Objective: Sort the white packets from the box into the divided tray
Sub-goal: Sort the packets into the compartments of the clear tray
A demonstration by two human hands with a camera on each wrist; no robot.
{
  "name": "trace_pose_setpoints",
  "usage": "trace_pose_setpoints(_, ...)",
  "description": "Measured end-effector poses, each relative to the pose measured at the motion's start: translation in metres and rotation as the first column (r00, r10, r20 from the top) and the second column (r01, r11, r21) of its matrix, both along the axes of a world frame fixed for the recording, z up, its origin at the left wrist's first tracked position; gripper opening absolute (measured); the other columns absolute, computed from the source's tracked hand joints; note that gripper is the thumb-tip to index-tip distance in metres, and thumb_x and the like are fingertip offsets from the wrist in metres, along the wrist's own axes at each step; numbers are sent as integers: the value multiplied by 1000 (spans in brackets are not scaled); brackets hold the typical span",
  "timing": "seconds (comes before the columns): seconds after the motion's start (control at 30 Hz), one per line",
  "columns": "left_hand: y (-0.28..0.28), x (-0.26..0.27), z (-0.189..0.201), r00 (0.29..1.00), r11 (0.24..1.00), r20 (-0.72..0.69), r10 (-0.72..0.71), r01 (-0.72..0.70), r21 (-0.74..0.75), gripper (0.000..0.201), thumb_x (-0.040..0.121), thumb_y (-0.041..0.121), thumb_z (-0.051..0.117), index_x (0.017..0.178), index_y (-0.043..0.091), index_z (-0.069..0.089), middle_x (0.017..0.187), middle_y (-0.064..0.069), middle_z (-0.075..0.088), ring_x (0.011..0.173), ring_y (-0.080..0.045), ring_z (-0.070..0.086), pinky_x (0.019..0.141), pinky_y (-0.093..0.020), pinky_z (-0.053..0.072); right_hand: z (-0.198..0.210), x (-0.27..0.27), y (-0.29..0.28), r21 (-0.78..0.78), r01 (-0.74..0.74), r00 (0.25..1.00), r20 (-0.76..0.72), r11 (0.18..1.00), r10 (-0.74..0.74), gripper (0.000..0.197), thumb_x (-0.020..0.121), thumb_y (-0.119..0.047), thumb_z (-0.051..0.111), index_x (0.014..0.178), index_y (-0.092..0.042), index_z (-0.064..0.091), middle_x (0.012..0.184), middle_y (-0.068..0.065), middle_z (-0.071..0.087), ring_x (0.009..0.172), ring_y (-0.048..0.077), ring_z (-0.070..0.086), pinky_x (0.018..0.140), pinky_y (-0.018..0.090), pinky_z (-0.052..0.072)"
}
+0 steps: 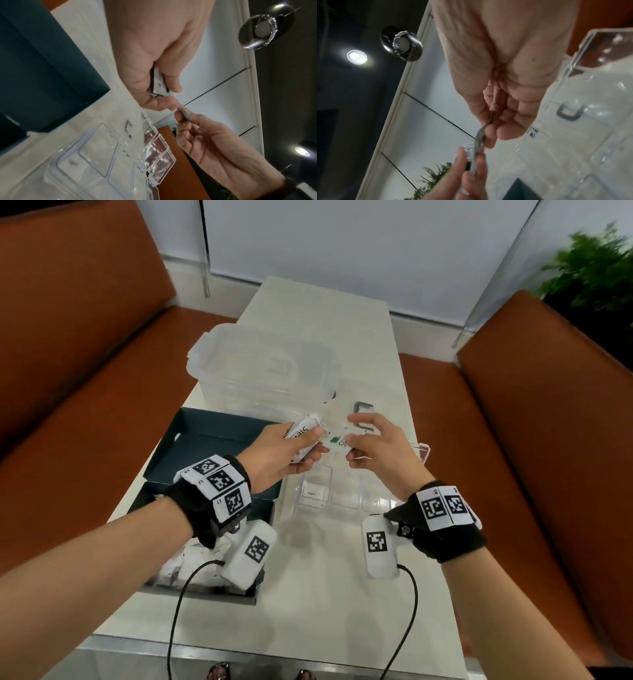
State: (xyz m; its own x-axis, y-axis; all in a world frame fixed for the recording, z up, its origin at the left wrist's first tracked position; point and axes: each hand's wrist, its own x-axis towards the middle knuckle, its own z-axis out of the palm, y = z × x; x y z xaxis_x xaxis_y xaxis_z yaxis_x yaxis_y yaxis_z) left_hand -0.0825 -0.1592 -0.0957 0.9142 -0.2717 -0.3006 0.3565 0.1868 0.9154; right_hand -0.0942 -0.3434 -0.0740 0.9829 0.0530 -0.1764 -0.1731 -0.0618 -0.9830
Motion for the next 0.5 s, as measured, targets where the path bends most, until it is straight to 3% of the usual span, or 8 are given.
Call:
trace_pose_setpoints(0.17, -10, -6, -1, 999, 995, 21, -47, 45, 92, 16, 86, 16, 71, 98, 5, 68, 78, -6, 66, 63, -8, 62, 61, -19, 55, -4, -9, -9, -116, -28, 999, 40, 993, 33, 31, 88, -8, 67, 116, -4, 53, 69, 7, 64, 62, 16, 61, 64, 28, 54)
trace_pose_setpoints(0.27, -16, -9, 1, 999, 995, 36, -24, 20, 100, 16, 86, 13, 72, 99, 4, 68, 79, -7, 66, 61, -9, 61, 62, -20, 55, -4, -11, -11, -96, 23, 998, 68, 995, -17, 16, 90, -9, 64, 105, -3, 61, 71, 6, 65, 60, 14, 63, 61, 26, 55)
trace_pose_setpoints(0.37, -18, -12, 1, 998, 993, 66, -10, 2, 122, 22, 87, 15, 70, 104, 2, 67, 87, -11, 71, 62, -9, 62, 63, -19, 57, -4, -4, -19, -90, 173, 983, 81, 981, -166, 4, 92, -6, 61, 92, -6, 65, 71, 7, 65, 57, 12, 62, 57, 25, 53)
trace_pose_setpoints(0.43, -16, -13, 0, 997, 991, 70, 7, -16, 132, 25, 88, 15, 69, 108, 0, 66, 90, -13, 71, 61, -8, 62, 64, -19, 57, -10, 4, -27, -198, 258, 965, 95, 946, -244, 8, 92, -6, 59, 90, -4, 67, 73, 8, 66, 58, 12, 62, 58, 24, 55)
trace_pose_setpoints(0.5, -12, -14, -2, 998, 991, 64, 24, -32, 132, 25, 88, 15, 69, 109, 0, 66, 90, -12, 71, 60, -7, 62, 62, -18, 56, -23, 9, -31, -418, 237, 972, 104, 877, -213, 16, 92, -4, 55, 95, 1, 70, 76, 10, 69, 60, 12, 64, 60, 23, 57)
